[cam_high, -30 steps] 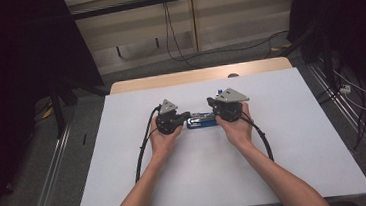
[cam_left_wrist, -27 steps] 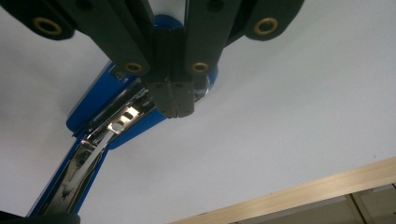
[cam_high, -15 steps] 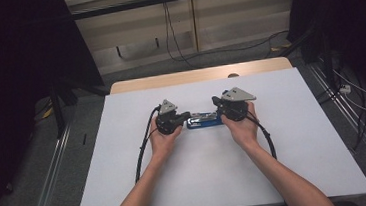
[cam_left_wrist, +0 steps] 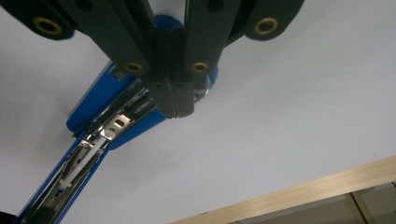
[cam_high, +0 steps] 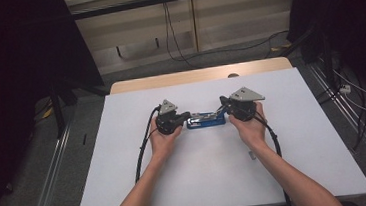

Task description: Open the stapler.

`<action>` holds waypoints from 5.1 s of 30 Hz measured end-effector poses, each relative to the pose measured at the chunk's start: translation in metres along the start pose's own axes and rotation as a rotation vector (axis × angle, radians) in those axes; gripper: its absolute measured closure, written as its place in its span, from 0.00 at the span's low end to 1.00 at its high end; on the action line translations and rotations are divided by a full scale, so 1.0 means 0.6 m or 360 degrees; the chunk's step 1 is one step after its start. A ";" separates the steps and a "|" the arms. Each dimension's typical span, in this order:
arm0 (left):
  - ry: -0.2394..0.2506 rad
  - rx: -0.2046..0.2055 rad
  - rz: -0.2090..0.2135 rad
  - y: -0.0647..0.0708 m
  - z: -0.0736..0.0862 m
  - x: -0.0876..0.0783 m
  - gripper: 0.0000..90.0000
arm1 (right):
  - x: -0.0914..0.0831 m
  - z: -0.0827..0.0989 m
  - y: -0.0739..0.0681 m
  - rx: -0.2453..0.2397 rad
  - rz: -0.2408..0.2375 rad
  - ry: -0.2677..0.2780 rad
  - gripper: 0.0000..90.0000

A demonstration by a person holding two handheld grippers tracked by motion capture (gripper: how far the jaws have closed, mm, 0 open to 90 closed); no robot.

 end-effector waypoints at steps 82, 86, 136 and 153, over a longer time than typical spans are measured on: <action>0.0028 -0.0042 -0.0025 0.005 -0.012 -0.003 1.00 | -0.022 0.060 0.050 0.0069 -0.0058 -0.0101 1.00; 0.0051 -0.0058 -0.0020 0.008 -0.014 -0.002 1.00 | -0.025 0.056 0.051 0.0092 -0.0064 -0.0082 0.97; 0.0195 -0.0077 -0.0177 0.037 0.030 -0.173 0.06 | -0.109 0.063 0.074 0.0173 -0.0003 -0.0024 0.07; 0.0261 -0.0109 -0.0242 0.034 0.059 -0.249 0.06 | -0.164 0.073 0.081 0.0162 0.0095 0.0042 0.08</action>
Point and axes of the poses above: each handheld gripper's, and its own axes: x roughly forward along the jaws, z roughly out of its underside, y roughly to its right, the point moved 8 cm from there along x, roughly forward along the jaws, and after that the axes turned 2 degrees about z, right-handed, at the moved point
